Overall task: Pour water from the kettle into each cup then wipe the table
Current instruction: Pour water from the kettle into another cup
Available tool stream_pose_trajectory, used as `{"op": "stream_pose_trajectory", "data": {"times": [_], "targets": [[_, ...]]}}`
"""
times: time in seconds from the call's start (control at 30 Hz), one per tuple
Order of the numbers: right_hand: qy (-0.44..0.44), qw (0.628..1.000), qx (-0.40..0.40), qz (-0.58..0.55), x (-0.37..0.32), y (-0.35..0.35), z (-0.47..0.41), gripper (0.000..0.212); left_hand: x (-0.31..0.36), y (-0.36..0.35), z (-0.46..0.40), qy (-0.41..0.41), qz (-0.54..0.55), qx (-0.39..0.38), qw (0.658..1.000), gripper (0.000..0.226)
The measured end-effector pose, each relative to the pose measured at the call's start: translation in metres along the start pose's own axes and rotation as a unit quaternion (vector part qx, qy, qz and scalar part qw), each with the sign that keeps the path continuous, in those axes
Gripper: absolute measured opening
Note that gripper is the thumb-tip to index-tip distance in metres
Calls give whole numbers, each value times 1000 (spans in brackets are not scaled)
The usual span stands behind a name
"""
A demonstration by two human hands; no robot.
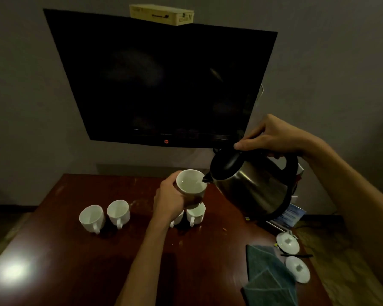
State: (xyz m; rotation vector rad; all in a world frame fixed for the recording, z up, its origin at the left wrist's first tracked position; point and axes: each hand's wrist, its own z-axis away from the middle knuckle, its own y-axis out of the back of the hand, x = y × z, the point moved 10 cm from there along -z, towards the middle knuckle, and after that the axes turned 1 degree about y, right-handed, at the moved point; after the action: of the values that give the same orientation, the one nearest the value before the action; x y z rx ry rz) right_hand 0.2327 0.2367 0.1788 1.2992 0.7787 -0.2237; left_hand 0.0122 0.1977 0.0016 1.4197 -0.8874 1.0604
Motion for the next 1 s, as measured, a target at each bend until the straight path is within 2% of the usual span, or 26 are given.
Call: {"op": "stream_pose_trajectory", "data": {"times": [0.57, 0.77, 1.0], "targets": [[-8, 1000, -11, 2, 4, -4, -7, 30, -6, -2, -4, 6, 9, 0, 1000, 58], [1, 1000, -17, -2, 2, -4, -8, 29, -6, -2, -6, 2, 0, -1, 1000, 69], [0, 1000, -14, 11, 3, -6, -8, 28, -10, -2, -6, 13, 1, 6, 1000, 67]]}}
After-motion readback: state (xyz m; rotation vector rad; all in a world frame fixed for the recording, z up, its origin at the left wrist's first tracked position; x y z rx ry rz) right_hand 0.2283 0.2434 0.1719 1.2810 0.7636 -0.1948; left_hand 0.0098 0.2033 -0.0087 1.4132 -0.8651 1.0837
